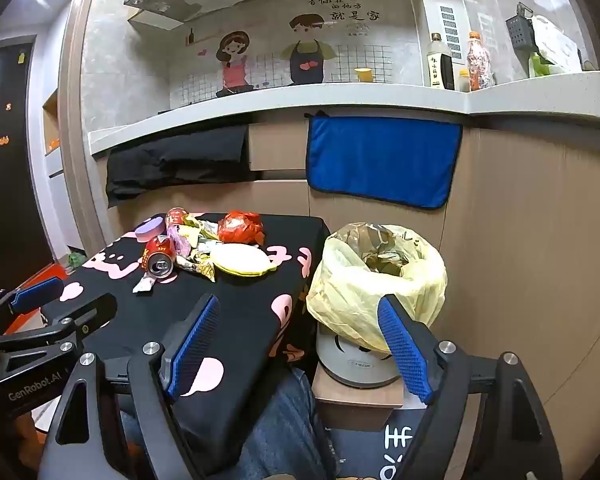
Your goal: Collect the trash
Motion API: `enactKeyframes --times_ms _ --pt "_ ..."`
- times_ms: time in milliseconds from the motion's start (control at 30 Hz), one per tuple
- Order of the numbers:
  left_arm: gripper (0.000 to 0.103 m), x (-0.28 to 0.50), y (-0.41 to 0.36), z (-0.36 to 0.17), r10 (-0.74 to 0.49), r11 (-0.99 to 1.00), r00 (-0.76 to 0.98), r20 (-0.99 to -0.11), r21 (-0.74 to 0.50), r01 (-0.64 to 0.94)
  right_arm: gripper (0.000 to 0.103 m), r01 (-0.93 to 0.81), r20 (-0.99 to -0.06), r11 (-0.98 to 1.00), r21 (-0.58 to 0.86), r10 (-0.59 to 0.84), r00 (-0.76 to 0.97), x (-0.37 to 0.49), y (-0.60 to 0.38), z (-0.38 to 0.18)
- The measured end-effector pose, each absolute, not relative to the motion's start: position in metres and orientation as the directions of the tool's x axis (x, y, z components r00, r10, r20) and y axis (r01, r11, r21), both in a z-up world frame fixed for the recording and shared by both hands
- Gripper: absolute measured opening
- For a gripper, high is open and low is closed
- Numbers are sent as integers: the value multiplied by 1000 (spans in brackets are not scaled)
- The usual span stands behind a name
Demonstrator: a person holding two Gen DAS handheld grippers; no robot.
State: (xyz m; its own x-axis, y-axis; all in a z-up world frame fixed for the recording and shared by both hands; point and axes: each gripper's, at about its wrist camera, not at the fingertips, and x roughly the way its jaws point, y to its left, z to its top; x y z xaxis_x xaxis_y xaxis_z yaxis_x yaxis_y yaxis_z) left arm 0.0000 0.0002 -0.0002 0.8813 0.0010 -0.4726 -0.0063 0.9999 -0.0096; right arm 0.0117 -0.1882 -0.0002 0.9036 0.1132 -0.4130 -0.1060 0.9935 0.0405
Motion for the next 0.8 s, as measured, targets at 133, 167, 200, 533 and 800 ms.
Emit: enactKeyframes --times_ms 133,167,200,533,800 --pt "79 -2 1 0 -2 1000 878 -478 -6 0 79 -105 -418 994 22 105 902 12 -188 -1" --pt "79 1 -1 -1 22 1000 869 -495 17 -15 79 -105 -420 994 21 104 902 13 -188 -1" --pt "79 1 0 -1 21 1000 870 -493 17 -15 79 -104 -420 994 21 103 902 13 -188 -1" --pt "79 -3 4 6 12 1000 885 -466 -1 -14 79 -100 -423 995 25 101 901 13 -185 0" --pt "79 -5 5 9 12 1000 886 -464 0 -14 79 -99 -427 995 27 101 899 12 -187 -3"
